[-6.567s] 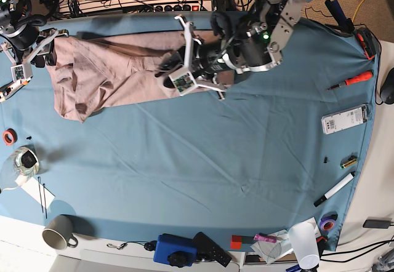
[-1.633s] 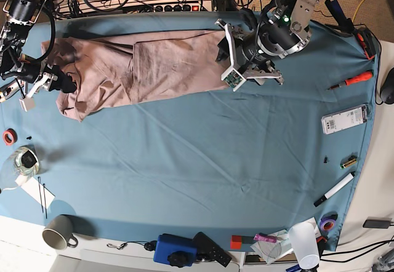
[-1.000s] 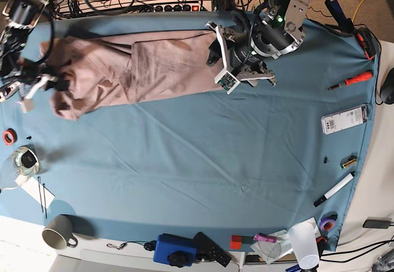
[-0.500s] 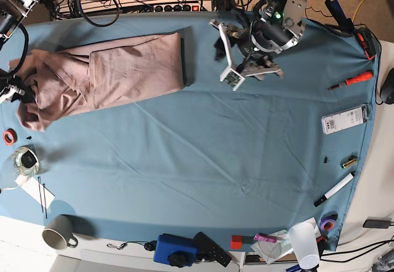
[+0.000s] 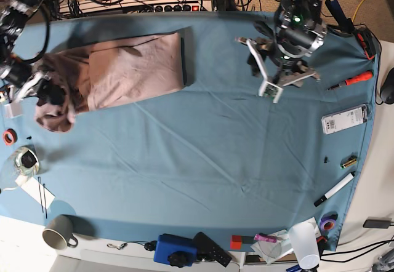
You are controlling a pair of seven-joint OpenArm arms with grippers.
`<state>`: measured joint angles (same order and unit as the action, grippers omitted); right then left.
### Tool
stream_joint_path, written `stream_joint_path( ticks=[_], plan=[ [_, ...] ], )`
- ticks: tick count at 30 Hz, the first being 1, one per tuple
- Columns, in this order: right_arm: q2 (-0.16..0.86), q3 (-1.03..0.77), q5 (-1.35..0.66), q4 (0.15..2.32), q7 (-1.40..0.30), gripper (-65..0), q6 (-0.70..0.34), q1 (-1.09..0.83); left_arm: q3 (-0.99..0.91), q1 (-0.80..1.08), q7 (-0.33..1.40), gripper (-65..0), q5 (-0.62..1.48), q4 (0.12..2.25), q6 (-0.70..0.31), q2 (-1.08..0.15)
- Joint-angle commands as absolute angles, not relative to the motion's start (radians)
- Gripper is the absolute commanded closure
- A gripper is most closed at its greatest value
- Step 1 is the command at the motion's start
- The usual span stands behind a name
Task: Fold the T-shirt properly
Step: 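Fold the shirt bundle over onto itself with the right gripper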
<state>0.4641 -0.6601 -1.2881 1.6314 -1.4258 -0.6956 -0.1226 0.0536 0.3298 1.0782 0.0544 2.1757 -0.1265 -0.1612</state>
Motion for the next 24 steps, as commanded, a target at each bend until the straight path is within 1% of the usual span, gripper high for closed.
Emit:
stream_joint_path(
  ticks=[1,4,7,12,17,24],
  plan=[
    [0.473,-0.669,-1.328,1.707,-1.396,0.0,-0.698,-0.117,0.037,0.325,1.066,-30.6,0.084,2.195,-0.123,-0.165],
    [0.432,-0.669,-1.337,1.863,-1.396,0.0,-0.698,-0.147,-0.004,0.326,1.067,-30.6,0.14,2.195,-0.123,-0.164],
    [0.406,-0.661,-1.37,1.968,-1.396,0.0,-0.698,-0.195,-0.041,0.344,1.074,-30.6,0.155,2.196,-0.123,-0.165],
    [0.377,-0.587,-1.364,2.025,-1.396,0.0,-0.698,-0.258,-0.123,0.388,1.073,-30.6,0.213,2.247,-0.123,-0.184],
    [0.361,-0.436,-1.242,2.025,-1.396,0.0,-0.698,-0.251,-0.192,0.421,1.058,-30.6,0.278,2.303,-0.124,-0.183],
    [0.357,-0.192,-0.973,2.025,-1.396,0.0,-0.698,-0.226,-0.208,0.472,1.059,-30.6,0.281,2.354,-0.128,-0.183]
  ],
)
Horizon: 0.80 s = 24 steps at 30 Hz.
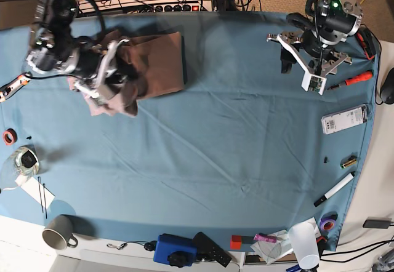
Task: Fold the T-shirt properly
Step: 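Fold the shirt bundle over onto itself with the right gripper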
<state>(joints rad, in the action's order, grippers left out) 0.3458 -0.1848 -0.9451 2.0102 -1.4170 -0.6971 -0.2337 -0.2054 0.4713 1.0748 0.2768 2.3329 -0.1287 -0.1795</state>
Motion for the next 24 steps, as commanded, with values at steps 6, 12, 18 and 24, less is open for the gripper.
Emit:
stream_joint_path(
  ticks=[6,12,18,24],
  plan=[
    [0.357,-0.039,-0.85,2.025,-1.319,0.0,-0.698,-0.216,-0.208,0.474,1.055,-30.7,0.282,2.356,-0.128,-0.183],
    [0.357,0.043,-0.788,2.025,-1.308,0.0,-0.698,-0.186,-0.208,0.48,1.053,-30.7,0.282,2.356,-0.128,-0.179],
    [0.357,0.061,-0.817,2.025,-1.28,-16.5,-0.698,-0.186,-0.208,0.502,1.054,-30.7,0.281,2.356,-0.128,-0.177],
    [0.357,0.058,-1.048,2.035,-1.308,-17.3,-0.698,-0.152,-0.208,0.525,1.058,-30.7,0.22,2.356,-0.095,-0.177]
  ],
)
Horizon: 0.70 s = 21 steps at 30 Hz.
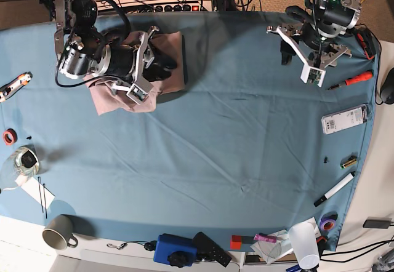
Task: Fold the T-shirt properly
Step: 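Fold the shirt bundle over onto itself with the right gripper, then grasp the bundle edge with the right gripper and tuck it under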
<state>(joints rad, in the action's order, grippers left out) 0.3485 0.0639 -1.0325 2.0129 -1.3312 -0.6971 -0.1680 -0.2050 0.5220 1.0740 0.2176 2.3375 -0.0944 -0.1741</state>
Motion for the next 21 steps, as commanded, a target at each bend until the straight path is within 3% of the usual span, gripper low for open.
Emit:
stream_joint_path(
  ticks=[1,7,16,21],
  plan=[
    [0.357,0.055,-1.074,2.041,-1.309,-17.3,-0.698,-0.142,-0.208,0.53,1.057,-30.7,0.21,2.356,-0.085,-0.175],
    [0.357,-0.068,-0.995,2.082,-1.3,-17.3,-0.698,-0.065,-0.208,0.556,1.055,-30.7,0.195,2.356,-0.086,-0.141],
    [0.363,-0.495,-0.732,2.078,-1.302,-17.2,-0.661,-0.066,-0.208,0.557,1.054,-30.7,0.195,2.356,-0.086,-0.141],
    [0.379,-0.509,-0.656,2.031,-1.301,-17.2,-0.62,-0.123,-0.208,0.556,1.048,-30.7,0.196,2.356,-0.086,-0.141]
  ],
)
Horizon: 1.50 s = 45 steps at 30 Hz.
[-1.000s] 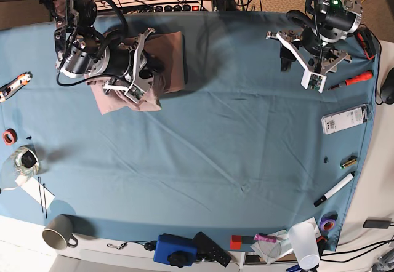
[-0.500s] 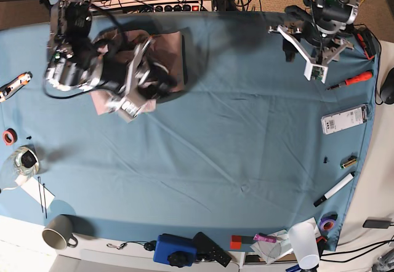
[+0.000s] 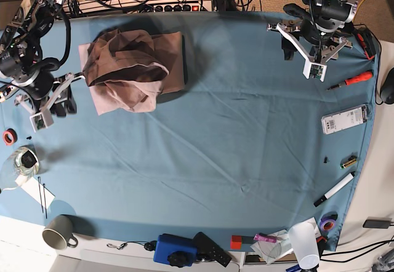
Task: Fold the T-shirt properly
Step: 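Grasp the bundle edge with the right gripper and tuck it under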
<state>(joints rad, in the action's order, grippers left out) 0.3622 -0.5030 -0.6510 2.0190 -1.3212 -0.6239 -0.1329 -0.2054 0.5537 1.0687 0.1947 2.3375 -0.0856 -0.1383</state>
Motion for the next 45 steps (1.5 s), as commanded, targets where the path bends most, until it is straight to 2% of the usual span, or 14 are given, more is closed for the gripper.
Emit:
stream_joint_path(
  ticks=[1,5,8,13,19,25,35,39,43,45],
  plan=[
    [0.379,-0.503,-0.636,2.014,-1.302,-17.2,-0.62,-0.128,-0.208,0.556,1.048,-30.7,0.199,2.356,-0.086,-0.141],
    [0.379,-0.484,-0.639,1.965,-1.343,-17.2,-0.615,-0.128,-0.208,0.556,1.048,-30.7,0.202,2.356,-0.086,-0.141],
    [0.381,-0.461,-0.821,1.964,-1.396,-17.2,-0.619,-0.131,-0.208,0.554,1.047,-30.7,0.202,2.356,-0.086,-0.141],
    [0.405,-0.428,-1.062,1.97,-1.396,-17.2,-0.697,-0.218,-0.208,0.554,1.045,-30.7,0.202,2.356,-0.086,-0.142],
    [0.466,-0.362,-1.092,1.97,-1.396,-17.2,-0.698,-0.313,-0.208,0.546,1.014,-30.7,0.202,2.356,-0.086,-0.141],
    [0.526,-0.207,-1.215,1.97,-1.396,-17.2,-0.698,-0.332,-0.208,0.546,1.01,-30.7,0.202,2.356,-0.086,-0.141],
    [0.529,0.021,-1.221,1.972,-1.396,-17.2,-0.698,-0.322,-0.208,0.546,1.013,-30.7,0.202,2.356,-0.086,-0.142],
    [0.528,0.01,-1.341,2.019,-1.396,-17.2,-0.698,-0.27,-0.208,0.546,1.013,-30.7,0.202,2.356,-0.086,-0.141],
    [0.509,-0.096,-1.326,2.106,-1.396,-17.2,-0.698,-0.218,-0.208,0.548,1.016,-30.7,0.202,2.356,-0.086,-0.141],
    [0.497,-0.181,-1.256,2.123,-1.396,-17.2,-0.698,-0.21,-0.208,0.549,1.018,-30.7,0.202,2.356,-0.086,-0.141]
  ],
)
